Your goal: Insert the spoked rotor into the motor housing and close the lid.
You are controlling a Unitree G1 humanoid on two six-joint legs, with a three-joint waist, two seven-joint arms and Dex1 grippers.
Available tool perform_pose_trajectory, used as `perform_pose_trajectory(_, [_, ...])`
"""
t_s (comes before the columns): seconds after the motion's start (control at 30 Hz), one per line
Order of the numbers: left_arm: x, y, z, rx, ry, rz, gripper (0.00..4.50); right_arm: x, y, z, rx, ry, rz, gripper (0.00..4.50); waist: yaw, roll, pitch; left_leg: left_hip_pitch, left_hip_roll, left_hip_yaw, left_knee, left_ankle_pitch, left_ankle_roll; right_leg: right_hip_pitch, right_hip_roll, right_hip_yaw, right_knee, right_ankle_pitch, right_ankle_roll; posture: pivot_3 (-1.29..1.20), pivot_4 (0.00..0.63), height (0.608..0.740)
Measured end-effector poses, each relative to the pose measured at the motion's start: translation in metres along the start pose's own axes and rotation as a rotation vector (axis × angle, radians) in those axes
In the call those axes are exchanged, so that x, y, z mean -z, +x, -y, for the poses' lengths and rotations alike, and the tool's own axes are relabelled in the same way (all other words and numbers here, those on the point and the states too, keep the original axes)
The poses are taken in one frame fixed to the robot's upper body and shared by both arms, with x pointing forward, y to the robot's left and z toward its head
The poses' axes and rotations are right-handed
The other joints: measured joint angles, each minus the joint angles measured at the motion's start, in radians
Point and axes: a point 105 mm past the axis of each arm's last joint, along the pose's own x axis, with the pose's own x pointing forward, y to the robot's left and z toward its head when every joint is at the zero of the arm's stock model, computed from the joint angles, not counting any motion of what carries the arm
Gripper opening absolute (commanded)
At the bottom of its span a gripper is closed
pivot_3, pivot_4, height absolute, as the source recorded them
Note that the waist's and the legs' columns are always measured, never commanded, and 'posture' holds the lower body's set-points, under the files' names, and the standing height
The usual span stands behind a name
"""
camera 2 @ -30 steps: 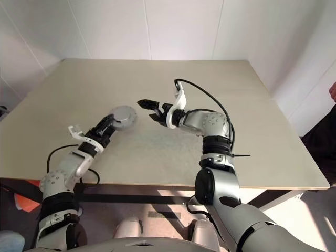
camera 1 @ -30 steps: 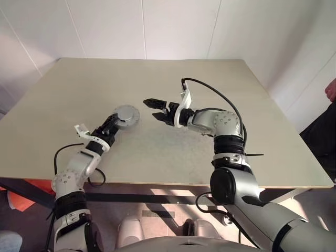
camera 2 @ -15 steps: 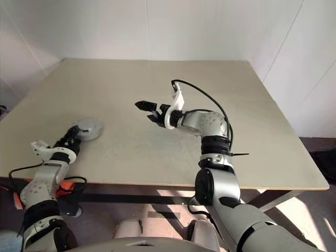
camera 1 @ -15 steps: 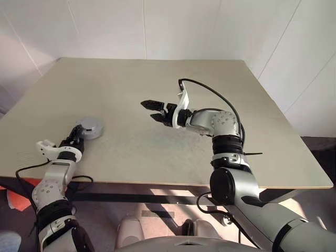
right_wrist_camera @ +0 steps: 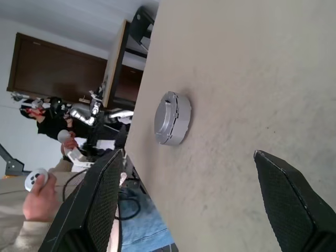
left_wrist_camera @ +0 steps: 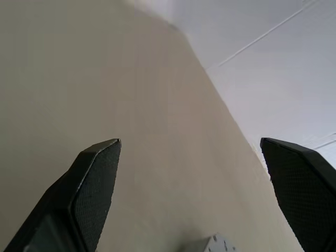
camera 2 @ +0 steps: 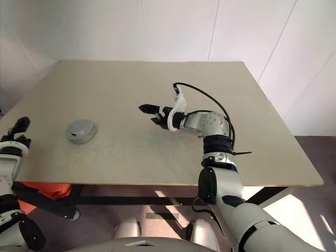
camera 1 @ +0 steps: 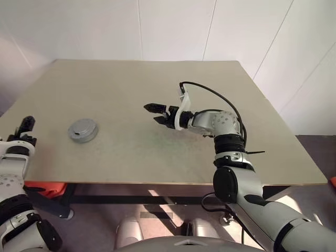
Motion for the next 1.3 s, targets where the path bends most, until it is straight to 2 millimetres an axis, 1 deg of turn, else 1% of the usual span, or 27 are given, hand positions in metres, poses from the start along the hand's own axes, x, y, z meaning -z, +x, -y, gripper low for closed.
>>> perform_pose_trajectory(0.07, [0.002,0.002,0.011,0.034,0.072,-0.012,4.49,-0.001,0.003,0.0,0.013,-0.066,0.009,4.5,0.008,0.0,0.0,0.0,0.0,0.0,0.0,0.0,0.0,0.001,-0.001,-0.001,0.0,0.0,0.0,0.0,0.0,0.74])
perform_pose_trajectory(0.13, [0.015,0.005,0.034,0.122,0.208,-0.043,4.49,-0.01,0.002,0.0,0.047,-0.219,0.064,4.5,0.018,-0.001,0.0,0.0,0.0,0.0,0.0,-0.001,0.002,0.003,-0.002,-0.002,-0.001,0.0,0.0,0.0,0.0,0.74])
perform_pose_trajectory(0.17, [0.026,0.005,0.053,0.204,0.295,-0.069,4.49,-0.019,-0.002,0.002,0.072,-0.335,0.118,4.5,0.025,-0.002,-0.001,0.0,0.0,0.0,0.001,-0.001,0.003,0.005,-0.003,-0.004,-0.001,0.0,0.0,0.0,0.0,0.74])
perform_pose_trajectory(0.2, [0.043,0.003,0.076,0.308,0.38,-0.116,4.49,-0.029,-0.009,0.006,0.102,-0.467,0.168,4.5,0.036,-0.003,-0.001,0.0,0.0,0.0,0.002,-0.002,0.003,0.007,-0.003,-0.004,-0.001,0.0,0.0,0.0,0.0,0.74])
perform_pose_trajectory(0.23, [0.058,-0.001,0.094,0.394,0.439,-0.159,4.49,-0.035,-0.016,0.009,0.115,-0.552,0.185,4.5,0.039,-0.003,-0.001,0.001,0.0,0.0,0.003,-0.002,0.003,0.008,-0.004,-0.003,-0.001,0.0,0.0,0.0,0.0,0.74])
perform_pose_trajectory(0.3, [0.088,-0.011,0.125,0.549,0.545,-0.252,4.49,-0.042,-0.034,0.016,0.104,-0.656,0.173,4.5,0.042,-0.003,-0.001,0.001,-0.001,0.0,0.004,-0.002,0.004,0.009,-0.004,-0.003,-0.001,0.0,0.0,0.0,0.0,0.74])
perform_pose_trajectory(0.37, [0.119,-0.022,0.146,0.677,0.65,-0.34,4.49,-0.05,-0.055,0.02,0.084,-0.722,0.155,4.5,0.036,-0.002,0.0,0.002,0.0,0.0,0.004,-0.002,0.004,0.009,-0.003,-0.003,-0.001,0.0,0.0,0.0,0.0,0.74])
perform_pose_trajectory(0.47, [0.164,-0.044,0.162,0.846,0.764,-0.475,4.49,-0.064,-0.089,0.027,0.119,-0.916,0.129,4.5,0.028,0.0,0.0,0.002,0.0,0.0,0.004,-0.002,0.004,0.008,-0.003,-0.002,0.0,0.003,-0.006,0.0,0.0,0.74])
perform_pose_trajectory(0.53, [0.187,-0.057,0.164,0.929,0.823,-0.547,4.49,-0.061,-0.105,0.035,0.135,-1.037,0.065,4.5,0.02,0.0,0.0,0.001,0.001,0.001,0.004,-0.002,0.004,0.008,-0.002,-0.002,0.0,0.002,-0.008,0.0,0.0,0.74])
perform_pose_trajectory(0.57, [0.198,-0.063,0.162,0.97,0.871,-0.579,4.49,-0.053,-0.11,0.042,0.129,-1.081,0.014,4.5,0.014,0.0,0.0,0.001,0.001,0.001,0.003,-0.002,0.004,0.008,-0.002,-0.002,0.0,0.002,-0.009,0.0,0.0,0.74])
perform_pose_trajectory(0.6, [0.208,-0.068,0.159,0.996,0.905,-0.609,4.49,-0.042,-0.11,0.05,0.117,-1.092,-0.035,4.5,0.007,0.0,0.0,0.001,0.001,0.001,0.003,-0.003,0.005,0.008,-0.001,-0.002,0.0,0.001,-0.01,0.0,0.0,0.74])
perform_pose_trajectory(0.67, [0.231,-0.076,0.15,1.033,0.93,-0.673,4.49,-0.01,-0.107,0.067,0.083,-1.08,-0.144,4.5,-0.003,0.001,0.0,0.0,0.001,0.002,0.003,-0.004,0.008,0.007,-0.001,-0.002,-0.001,0.001,-0.01,0.0,0.0,0.74])
perform_pose_trajectory(0.7, [0.238,-0.078,0.146,1.038,0.931,-0.693,4.49,0.001,-0.103,0.072,0.071,-1.071,-0.18,4.5,-0.007,0.001,0.001,-0.001,0.001,0.002,0.003,-0.004,0.008,0.005,-0.001,-0.001,0.0,0.001,-0.01,0.0,0.0,0.74])
perform_pose_trajectory(0.73, [0.244,-0.079,0.143,1.039,0.935,-0.706,4.49,0.01,-0.099,0.075,0.06,-1.068,-0.199,4.5,-0.01,0.002,0.001,-0.001,0.001,0.002,0.004,-0.004,0.008,0.002,-0.001,-0.001,0.001,0.002,-0.01,0.0,0.0,0.74])
perform_pose_trajectory(0.8, [0.249,-0.08,0.139,1.037,0.942,-0.713,4.49,0.015,-0.093,0.075,0.06,-1.081,-0.212,4.5,-0.012,0.002,0.001,-0.004,0.001,0.002,0.006,-0.004,0.008,0.001,-0.002,-0.001,0.003,0.002,-0.011,0.0,0.0,0.74])
perform_pose_trajectory(0.97, [0.25,-0.079,0.143,1.032,0.913,-0.689,4.49,0.014,-0.086,0.068,0.062,-1.121,-0.185,4.5,-0.011,0.002,0.001,-0.003,0.001,0.002,0.007,-0.004,0.008,0.001,-0.002,-0.001,0.003,0.002,-0.011,0.0,0.0,0.74])
perform_pose_trajectory(1.17, [0.245,-0.073,0.142,0.997,0.925,-0.655,4.49,0.01,-0.087,0.066,0.073,-1.138,-0.178,4.5,-0.011,0.002,0.001,-0.003,0.001,0.002,0.006,-0.005,0.008,0.001,-0.002,-0.002,0.003,0.002,-0.011,0.0,0.0,0.74])
perform_pose_trajectory(1.3, [0.241,-0.071,0.149,0.983,0.909,-0.608,4.49,0.003,-0.082,0.06,0.07,-1.168,-0.168,4.5,-0.012,0.002,0.001,-0.003,0.001,0.002,0.006,-0.005,0.009,0.001,-0.002,-0.002,0.002,0.002,-0.011,0.0,0.0,0.74])
